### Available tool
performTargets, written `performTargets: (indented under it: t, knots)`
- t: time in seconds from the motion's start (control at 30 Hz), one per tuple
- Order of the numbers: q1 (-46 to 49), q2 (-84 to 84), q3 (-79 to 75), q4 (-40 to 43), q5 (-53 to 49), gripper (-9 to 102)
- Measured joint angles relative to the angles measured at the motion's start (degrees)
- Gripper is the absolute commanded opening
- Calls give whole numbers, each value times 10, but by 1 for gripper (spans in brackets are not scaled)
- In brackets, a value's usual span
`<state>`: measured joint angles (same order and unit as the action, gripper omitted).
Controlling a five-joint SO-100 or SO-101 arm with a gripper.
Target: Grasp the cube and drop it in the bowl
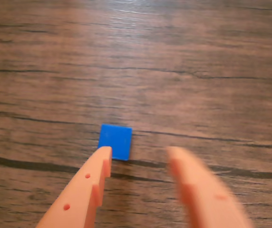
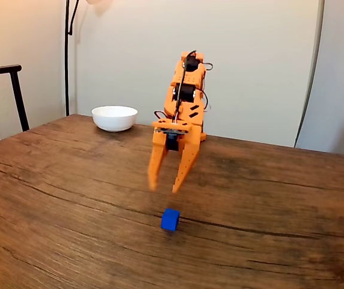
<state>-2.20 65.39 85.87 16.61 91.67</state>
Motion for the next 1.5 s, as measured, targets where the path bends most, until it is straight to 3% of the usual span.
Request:
performTargets:
  t: [0.4,0.8,1.4,1.5]
  knots:
    - [1,0,0,0,-1,51]
    - [-36,-118,-54,-58,-25,51]
    - [-36,-195,-106,-62,-28,50]
    - [-36,-200,-109,-67,-28,44]
